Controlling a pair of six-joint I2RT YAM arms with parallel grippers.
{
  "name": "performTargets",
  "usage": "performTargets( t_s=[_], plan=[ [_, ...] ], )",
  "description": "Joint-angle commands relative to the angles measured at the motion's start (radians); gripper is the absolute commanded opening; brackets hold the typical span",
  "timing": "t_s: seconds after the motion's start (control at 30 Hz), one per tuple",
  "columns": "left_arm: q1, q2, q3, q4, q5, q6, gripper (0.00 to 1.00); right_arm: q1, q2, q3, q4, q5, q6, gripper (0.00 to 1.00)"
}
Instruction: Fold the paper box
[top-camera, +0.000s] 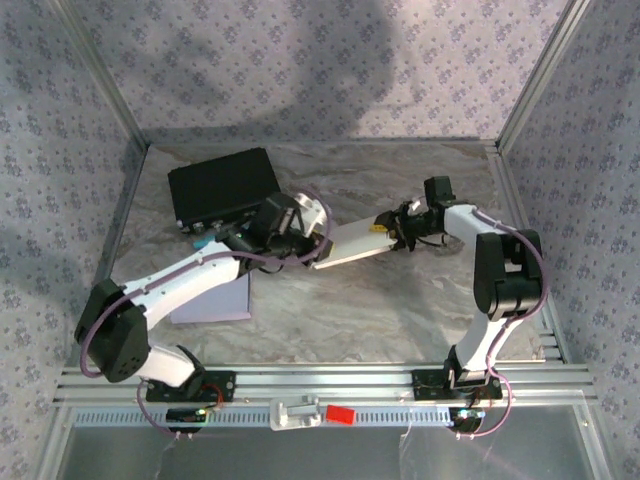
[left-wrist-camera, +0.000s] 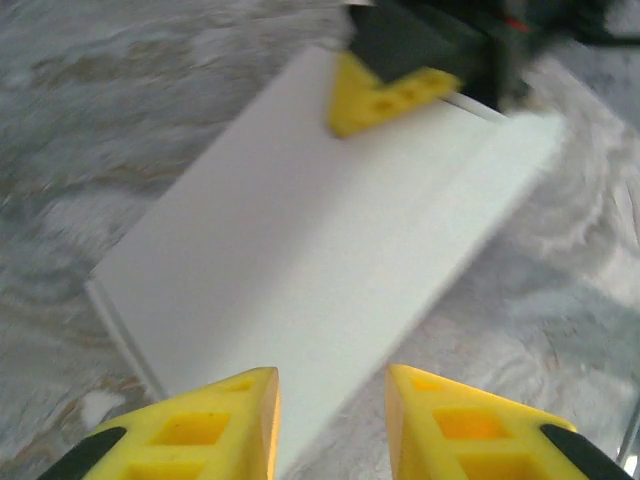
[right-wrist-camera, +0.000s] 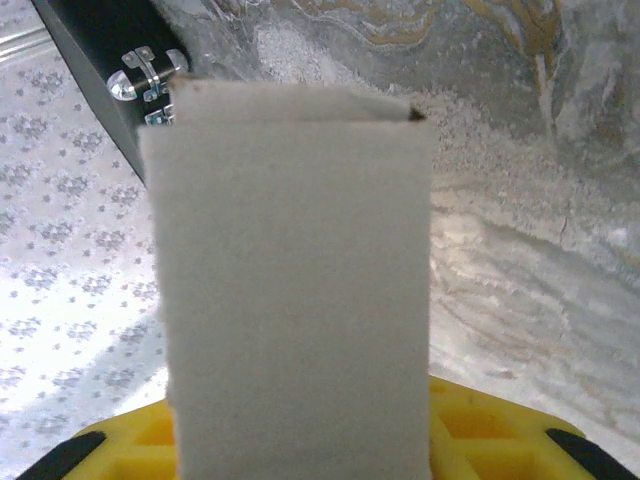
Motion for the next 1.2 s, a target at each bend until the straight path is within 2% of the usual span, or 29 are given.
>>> performTargets(
  t_s=[0.0, 0.07, 0.17, 0.2, 0.27, 0.37, 0.53, 0.73, 0.83, 1.0, 1.17],
  plan=[
    [-0.073, -0.006, 0.063, -0.167, -0.106, 0.312, 0.34, -0.011, 0.026, 0.049, -0.213, -0.05, 0.038, 0.36],
    [-0.121, 0.016, 0.095, -0.207, -0.163, 0.387, 0.39, -0.017, 0.047, 0.064, -0.287, -0.082, 0.046, 0.34],
    [-0.144, 0.058, 0.122, -0.234, -0.217, 0.438, 0.41, -0.021, 0.065, 0.07, -0.361, -0.101, 0.045, 0.33],
    [-0.145, 0.072, 0.128, -0.241, -0.217, 0.449, 0.42, -0.022, 0.063, 0.062, -0.365, -0.102, 0.054, 0.33],
    [-0.157, 0.099, 0.132, -0.24, -0.234, 0.474, 0.52, -0.024, 0.056, 0.042, -0.354, -0.108, 0.082, 0.33],
    [-0.165, 0.14, 0.14, -0.24, -0.272, 0.489, 0.54, -0.025, 0.053, 0.026, -0.355, -0.121, 0.103, 0.32],
    [-0.165, 0.191, 0.163, -0.245, -0.299, 0.495, 0.54, -0.025, 0.051, -0.002, -0.367, -0.143, 0.113, 0.31],
    [-0.169, 0.213, 0.176, -0.257, -0.283, 0.511, 0.54, -0.027, 0.072, -0.034, -0.403, -0.179, 0.103, 0.31],
    [-0.172, 0.216, 0.176, -0.268, -0.279, 0.514, 0.49, -0.028, 0.069, -0.056, -0.397, -0.187, 0.114, 0.32],
    [-0.172, 0.227, 0.2, -0.324, -0.243, 0.517, 0.4, -0.033, 0.059, -0.087, -0.423, -0.183, 0.086, 0.41],
    [-0.17, 0.249, 0.235, -0.392, -0.181, 0.523, 0.36, -0.044, 0.054, -0.107, -0.434, -0.16, 0.06, 0.51]
  ],
)
